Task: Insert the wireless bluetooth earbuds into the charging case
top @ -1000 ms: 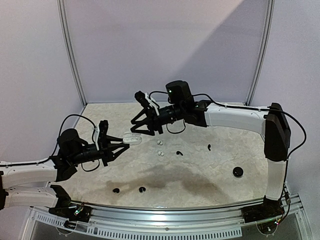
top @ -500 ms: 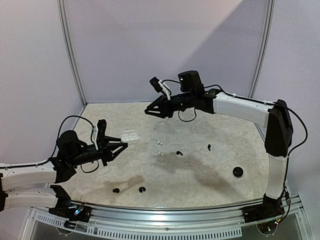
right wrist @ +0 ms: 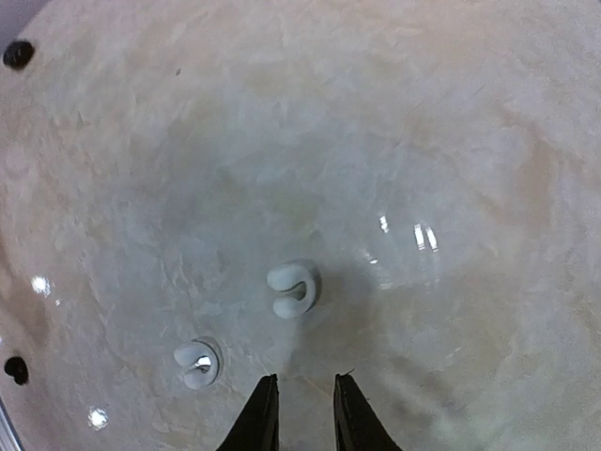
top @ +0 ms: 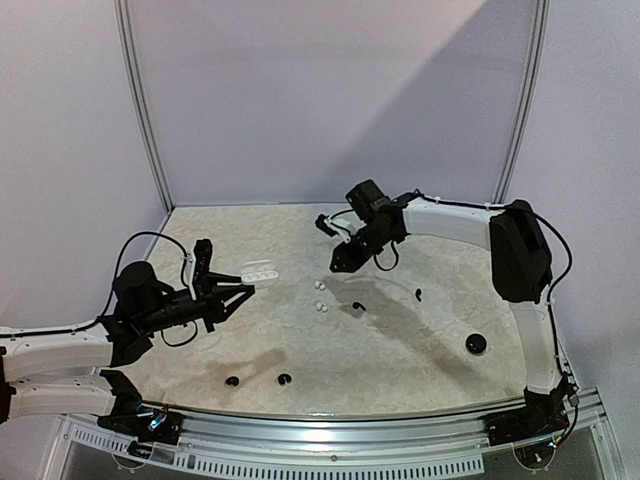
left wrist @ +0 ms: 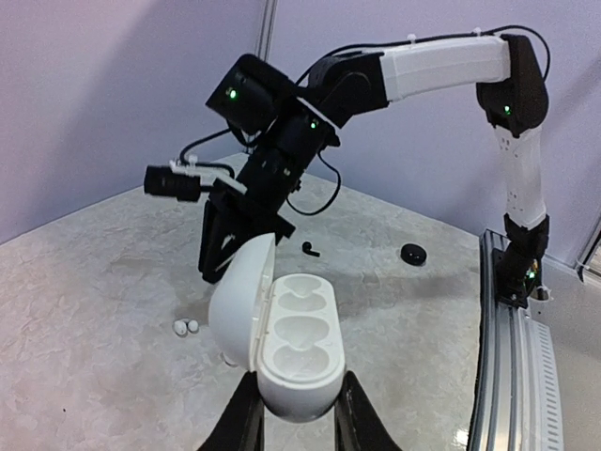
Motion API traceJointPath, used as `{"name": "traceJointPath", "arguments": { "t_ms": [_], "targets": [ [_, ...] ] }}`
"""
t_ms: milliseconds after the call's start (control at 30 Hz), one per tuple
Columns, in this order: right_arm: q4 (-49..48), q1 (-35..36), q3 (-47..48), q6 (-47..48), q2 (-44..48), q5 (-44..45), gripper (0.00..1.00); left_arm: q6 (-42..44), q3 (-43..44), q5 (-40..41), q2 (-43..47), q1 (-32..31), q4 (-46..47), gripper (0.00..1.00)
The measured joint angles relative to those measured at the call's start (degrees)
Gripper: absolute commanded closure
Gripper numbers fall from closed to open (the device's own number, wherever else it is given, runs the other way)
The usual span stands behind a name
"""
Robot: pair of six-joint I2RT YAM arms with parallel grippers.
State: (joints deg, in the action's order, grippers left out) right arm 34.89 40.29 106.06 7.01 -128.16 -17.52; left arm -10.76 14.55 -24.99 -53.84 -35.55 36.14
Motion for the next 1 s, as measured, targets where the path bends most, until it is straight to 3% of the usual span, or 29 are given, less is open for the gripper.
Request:
{"name": "traceJointPath", "arguments": {
  "t_ms": [300,1000],
  "targets": [
    [2.10,5.09,-0.46,7.61,-2.60,1.90,0.86,0.15,-0.02,0.00,-0.02,0.00,0.00,1.00],
    [4.17,5.14,-0.37,9.07,-5.97,-2.10,0.86,1.55,-0.04,-0.04,0.00,0.04,-0.04,1.00]
  ]
}}
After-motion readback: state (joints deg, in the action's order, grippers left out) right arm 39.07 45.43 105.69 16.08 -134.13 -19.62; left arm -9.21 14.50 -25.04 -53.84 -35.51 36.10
